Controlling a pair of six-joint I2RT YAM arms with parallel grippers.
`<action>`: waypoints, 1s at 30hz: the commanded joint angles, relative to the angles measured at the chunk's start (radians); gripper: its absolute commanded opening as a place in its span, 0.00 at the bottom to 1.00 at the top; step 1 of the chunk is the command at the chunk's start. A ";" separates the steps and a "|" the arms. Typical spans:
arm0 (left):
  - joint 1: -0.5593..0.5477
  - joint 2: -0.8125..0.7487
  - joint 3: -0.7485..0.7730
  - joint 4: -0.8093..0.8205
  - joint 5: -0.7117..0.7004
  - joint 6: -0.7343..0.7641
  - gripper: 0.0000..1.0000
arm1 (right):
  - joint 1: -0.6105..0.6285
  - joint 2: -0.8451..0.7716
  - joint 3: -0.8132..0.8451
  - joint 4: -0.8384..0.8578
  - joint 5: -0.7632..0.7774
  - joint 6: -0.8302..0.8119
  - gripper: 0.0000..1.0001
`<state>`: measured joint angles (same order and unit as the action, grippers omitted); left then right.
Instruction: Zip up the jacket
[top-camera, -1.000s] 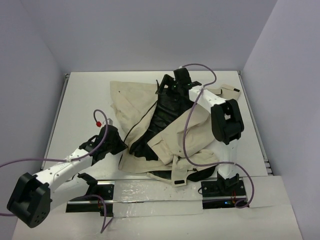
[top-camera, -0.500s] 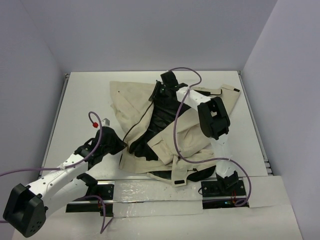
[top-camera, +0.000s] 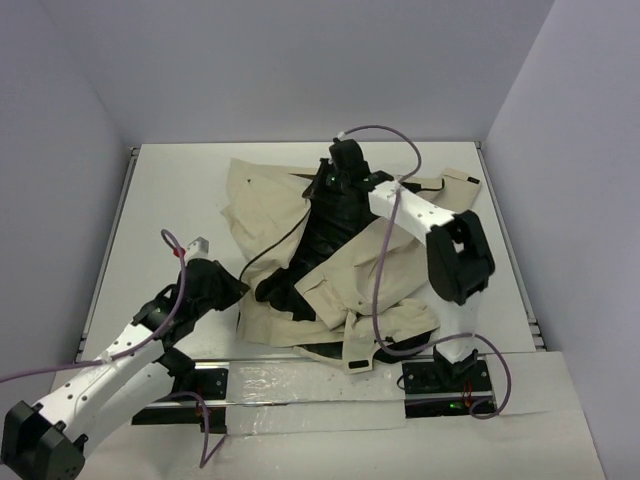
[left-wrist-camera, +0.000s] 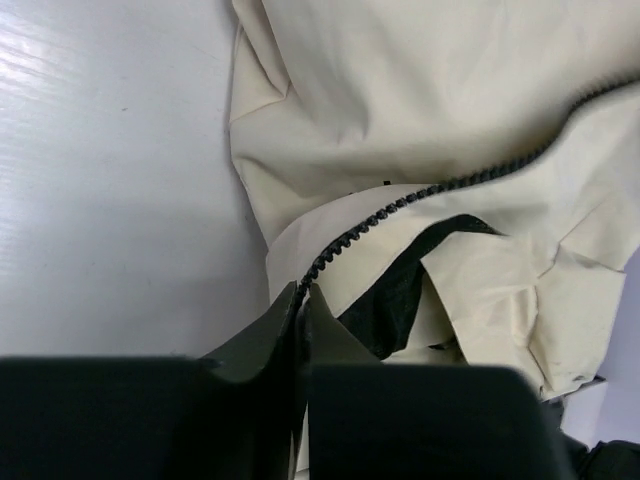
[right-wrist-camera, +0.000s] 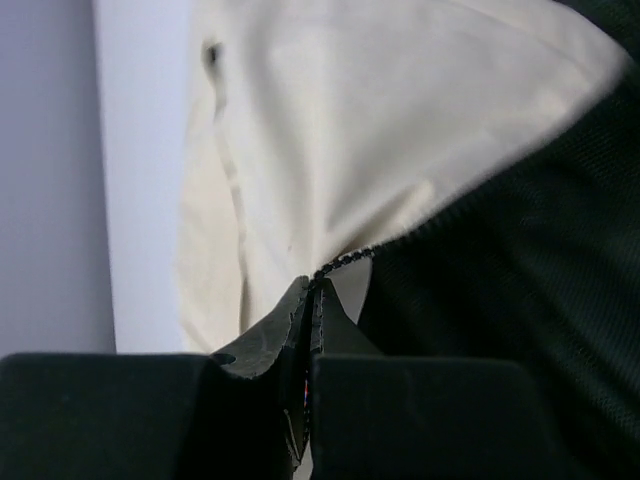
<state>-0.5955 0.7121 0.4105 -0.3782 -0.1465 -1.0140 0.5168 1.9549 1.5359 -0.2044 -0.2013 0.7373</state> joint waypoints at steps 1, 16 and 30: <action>-0.006 -0.078 0.147 -0.134 -0.112 0.014 0.51 | 0.080 -0.187 -0.152 0.090 0.016 -0.061 0.00; -0.004 0.188 0.587 -0.128 -0.181 0.224 0.99 | 0.233 -0.298 -0.573 0.223 0.025 0.053 0.56; -0.003 0.496 0.788 -0.147 0.019 0.335 0.95 | 0.153 -0.465 -0.498 0.009 0.137 0.117 0.85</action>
<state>-0.5968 1.1857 1.1437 -0.5386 -0.2091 -0.7286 0.7063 1.5396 0.9896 -0.1390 -0.1228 0.8093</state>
